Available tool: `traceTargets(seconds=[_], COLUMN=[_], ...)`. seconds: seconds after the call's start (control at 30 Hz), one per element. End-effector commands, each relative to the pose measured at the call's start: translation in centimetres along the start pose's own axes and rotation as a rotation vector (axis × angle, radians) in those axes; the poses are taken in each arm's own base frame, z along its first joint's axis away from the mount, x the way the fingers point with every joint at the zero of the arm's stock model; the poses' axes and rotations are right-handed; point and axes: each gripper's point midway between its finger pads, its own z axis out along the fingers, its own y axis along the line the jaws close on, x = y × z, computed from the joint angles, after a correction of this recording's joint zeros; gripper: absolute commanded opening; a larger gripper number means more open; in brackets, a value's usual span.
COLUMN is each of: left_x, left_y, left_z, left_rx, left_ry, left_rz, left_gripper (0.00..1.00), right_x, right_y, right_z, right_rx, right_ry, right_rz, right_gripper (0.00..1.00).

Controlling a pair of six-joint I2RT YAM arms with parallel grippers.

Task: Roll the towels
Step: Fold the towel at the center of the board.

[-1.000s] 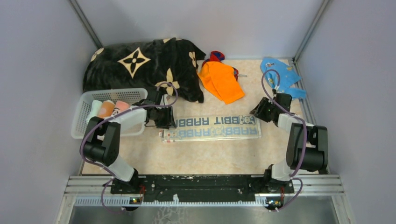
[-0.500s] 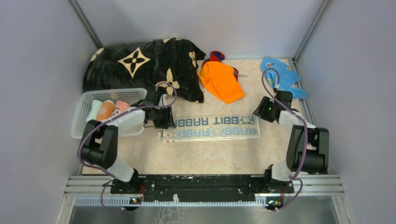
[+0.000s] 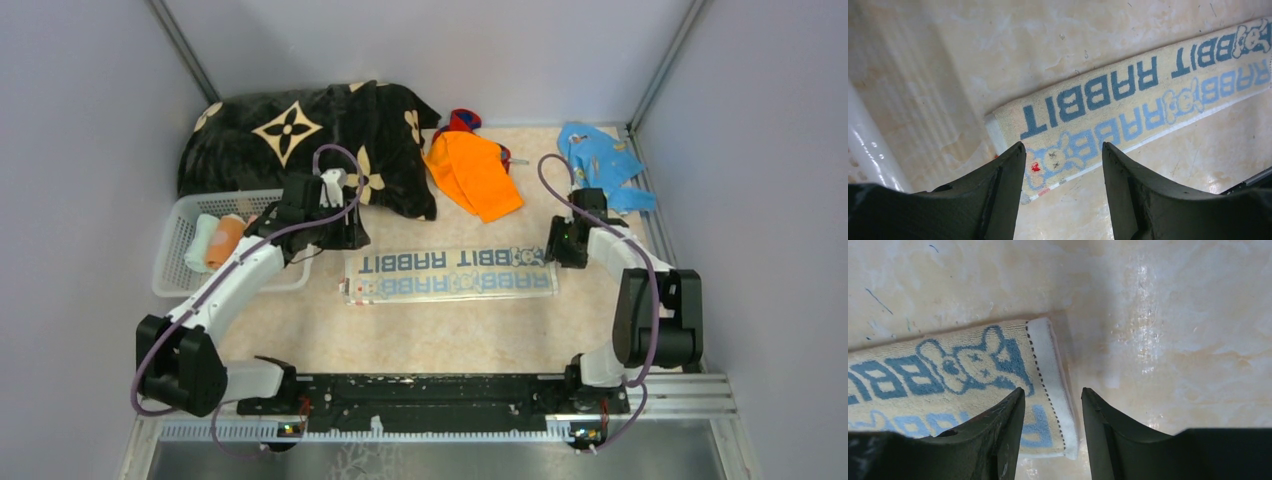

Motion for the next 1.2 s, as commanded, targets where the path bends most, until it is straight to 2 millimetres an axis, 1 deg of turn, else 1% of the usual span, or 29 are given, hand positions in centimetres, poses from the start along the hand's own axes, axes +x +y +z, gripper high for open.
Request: traceTargets(seconds=[0.0,0.07,0.17,0.27,0.33,0.43,0.47,0.53,0.57,0.6,0.67,0.77,0.83,0.93,1.03,1.1,1.17], left_x=[-1.0,-0.9,-0.6,-0.3,-0.2,-0.2,-0.3,-0.2,-0.2,-0.1,0.0,0.0,0.1,0.0,0.0,0.0,0.2], left_y=[0.6,0.8,1.1,1.5,1.8,2.2,2.2,2.4,2.4,2.5,2.6,2.3,1.9,1.2,0.4,-0.3,-0.8], left_z=[-1.2,-1.3,-1.2,-1.1,-1.1,-1.2,-1.2,-1.2,-1.2,-1.3,-1.4,-1.4,-1.3,-1.2,-1.1,-1.0,-0.6], left_rx=[-0.037,-0.046,-0.051,-0.064,-0.08,-0.099,-0.102,-0.106,-0.109,-0.113,-0.115,-0.098,-0.076,-0.038,0.0,0.035,0.067], left_ry=[-0.049,-0.061,-0.065,-0.069,-0.071,-0.086,-0.091,-0.09,-0.091,-0.09,-0.091,-0.094,-0.092,-0.089,-0.082,-0.077,-0.07], left_rz=[0.048,0.049,0.049,0.052,0.054,0.058,0.06,0.056,0.057,0.057,0.057,0.058,0.054,0.045,0.022,0.006,-0.014], left_gripper=[0.65,0.68,0.68,0.69,0.69,0.69,0.69,0.69,0.69,0.69,0.69,0.69,0.69,0.69,0.69,0.69,0.69], right_x=[0.1,0.7,1.7,3.1,3.9,4.5,5.0,5.6,5.7,5.5,4.6,1.7,-0.9,-4.1,-6.3,-7.0,-7.2], right_y=[-0.4,-0.2,0.4,0.1,0.0,0.2,0.1,-0.1,-0.2,-0.4,-1.2,-2.9,-4.3,-6.3,-7.7,-7.6,-6.2], right_z=[0.5,1.0,1.7,2.2,2.4,2.6,3.0,3.5,3.6,3.6,3.3,1.9,0.4,-2.0,-4.2,-4.9,-4.9], right_rx=[0.042,0.047,0.042,0.058,0.065,0.058,0.065,0.075,0.084,0.1,0.156,0.261,0.317,0.398,0.452,0.449,0.383], right_ry=[0.025,0.059,0.106,0.166,0.198,0.221,0.248,0.284,0.292,0.289,0.244,0.141,0.056,-0.058,-0.132,-0.16,-0.157], right_rz=[-0.043,-0.064,-0.088,-0.098,-0.097,-0.087,-0.084,-0.085,-0.088,-0.093,-0.098,-0.089,-0.045,0.006,0.042,0.047,0.029], right_gripper=[0.45,0.44,0.44,0.42,0.38,0.29,0.25,0.14,0.04,0.0,0.0,0.0,0.0,0.0,0.0,0.0,0.0])
